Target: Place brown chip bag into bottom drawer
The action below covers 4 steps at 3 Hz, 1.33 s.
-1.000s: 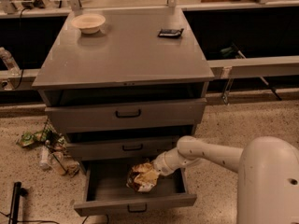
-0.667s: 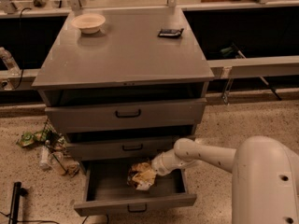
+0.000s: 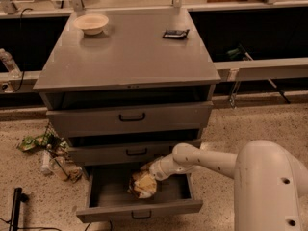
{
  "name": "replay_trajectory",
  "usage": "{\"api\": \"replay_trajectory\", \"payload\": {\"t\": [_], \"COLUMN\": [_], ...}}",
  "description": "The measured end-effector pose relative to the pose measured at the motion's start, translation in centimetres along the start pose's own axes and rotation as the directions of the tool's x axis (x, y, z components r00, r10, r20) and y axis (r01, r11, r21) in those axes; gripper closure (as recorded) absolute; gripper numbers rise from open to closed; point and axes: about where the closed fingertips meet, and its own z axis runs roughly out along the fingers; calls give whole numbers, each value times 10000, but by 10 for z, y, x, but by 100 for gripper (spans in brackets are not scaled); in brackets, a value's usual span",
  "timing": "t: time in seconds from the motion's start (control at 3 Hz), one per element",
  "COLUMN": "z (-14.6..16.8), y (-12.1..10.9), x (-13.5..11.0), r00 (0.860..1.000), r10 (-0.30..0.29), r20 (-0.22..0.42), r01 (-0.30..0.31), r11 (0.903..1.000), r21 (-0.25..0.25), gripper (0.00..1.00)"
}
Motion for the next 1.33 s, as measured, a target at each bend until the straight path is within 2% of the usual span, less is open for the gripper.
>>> {"api": "replay_trajectory", "payload": {"t": [0.33, 0.67, 1.0, 1.33], "z": [-9, -42, -125, -129], "y": [8, 31, 70, 76], "x": [-5, -2, 34, 45], "r00": [9996, 9971, 9866, 9852], "r10": [198, 547, 1465, 1574], "r20": [199, 531, 714, 675], "r01": [-203, -573, -1552, -1656], "r11": [9995, 9972, 9782, 9762], "r21": [252, 484, 1378, 1398], "gripper": [0, 15, 44, 39]}}
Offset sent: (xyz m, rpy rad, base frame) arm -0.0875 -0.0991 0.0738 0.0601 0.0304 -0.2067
